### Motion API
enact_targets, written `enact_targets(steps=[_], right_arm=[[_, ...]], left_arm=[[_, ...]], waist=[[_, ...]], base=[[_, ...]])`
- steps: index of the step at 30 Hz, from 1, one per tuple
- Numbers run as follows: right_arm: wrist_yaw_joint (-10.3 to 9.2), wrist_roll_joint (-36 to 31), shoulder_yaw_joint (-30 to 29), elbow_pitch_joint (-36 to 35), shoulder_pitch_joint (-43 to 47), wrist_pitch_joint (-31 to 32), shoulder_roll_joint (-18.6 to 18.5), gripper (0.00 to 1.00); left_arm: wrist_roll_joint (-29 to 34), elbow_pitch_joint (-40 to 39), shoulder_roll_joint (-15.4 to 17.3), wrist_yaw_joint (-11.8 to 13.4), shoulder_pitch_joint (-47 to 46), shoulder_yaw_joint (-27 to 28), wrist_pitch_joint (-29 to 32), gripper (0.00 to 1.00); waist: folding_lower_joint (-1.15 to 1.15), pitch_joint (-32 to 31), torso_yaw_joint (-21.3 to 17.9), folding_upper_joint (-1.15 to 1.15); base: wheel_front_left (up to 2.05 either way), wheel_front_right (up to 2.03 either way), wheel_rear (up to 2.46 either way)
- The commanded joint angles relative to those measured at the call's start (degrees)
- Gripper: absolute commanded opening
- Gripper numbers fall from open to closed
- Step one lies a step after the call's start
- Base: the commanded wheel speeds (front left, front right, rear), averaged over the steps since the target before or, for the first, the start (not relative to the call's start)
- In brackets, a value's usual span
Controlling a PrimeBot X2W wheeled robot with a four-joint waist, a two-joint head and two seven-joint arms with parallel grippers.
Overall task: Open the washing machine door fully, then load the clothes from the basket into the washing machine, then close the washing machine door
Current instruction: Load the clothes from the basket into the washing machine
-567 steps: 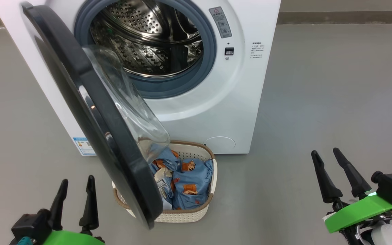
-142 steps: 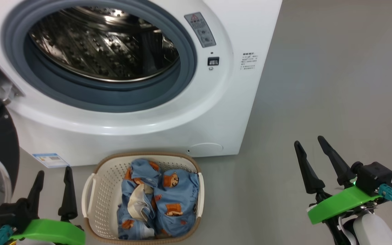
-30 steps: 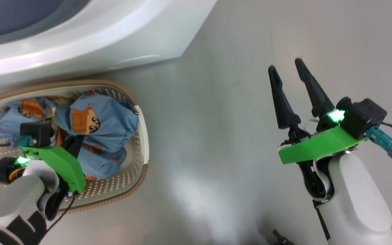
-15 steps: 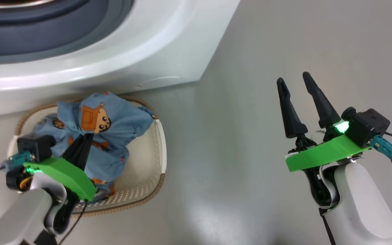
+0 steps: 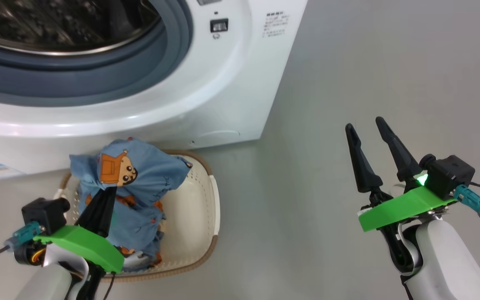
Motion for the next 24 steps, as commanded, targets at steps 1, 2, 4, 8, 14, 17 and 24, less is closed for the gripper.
enact_targets(steps=[1, 2, 4, 8, 14, 17, 24], right_arm=[[0.09, -0.1, 1.3, -1.0, 1.4, -0.3, -0.4, 1.00], [0.09, 0.0, 1.3, -0.9, 1.6, -0.3, -0.5, 1.00], [0.09, 0.2, 1.2, -0.6, 2.2, -0.3, -0.7, 1.00], [0.09, 0.5, 1.1, -0.2, 3.2, -0.3, -1.1, 1.00], [0.09, 0.8, 0.5, 0.0, 5.5, -0.3, -2.0, 1.00], [0.09, 1.0, 0.4, 0.0, 6.6, -0.3, -2.4, 1.00], [0.09, 1.0, 0.2, -0.6, 8.0, -0.3, -3.1, 1.00]], left_arm=[[1.1, -1.9, 1.2, -0.1, 0.8, 3.2, -0.5, 0.00], [1.7, -2.5, 0.8, -0.1, 1.4, 4.1, -0.5, 0.00], [2.9, -3.7, -0.1, 0.0, 2.7, 6.2, -0.5, 0.00], [5.3, -5.8, -1.5, 0.6, 4.8, 9.1, -0.5, 0.00], [9.3, -10.2, -3.9, 1.2, 8.8, 13.8, -0.5, 0.00], [11.2, -12.5, -4.8, 1.5, 10.8, 15.9, -0.5, 0.00], [14.2, -16.4, -7.1, 1.7, 13.9, 19.9, -0.5, 0.00]], waist=[[0.00, -3.3, 1.4, 0.00], [0.00, -4.0, 1.6, 0.00], [0.00, -5.5, 2.1, 0.00], [0.00, -7.7, 2.7, 0.00], [0.00, -11.6, 4.0, 0.00], [0.00, -13.3, 4.4, 0.00], [0.00, -15.4, 5.0, 0.00]], base=[[0.00, 0.00, 0.00], [0.00, 0.00, 0.00], [0.00, 0.00, 0.00], [0.00, 0.00, 0.00], [0.00, 0.00, 0.00], [0.00, 0.00, 0.00], [0.00, 0.00, 0.00]])
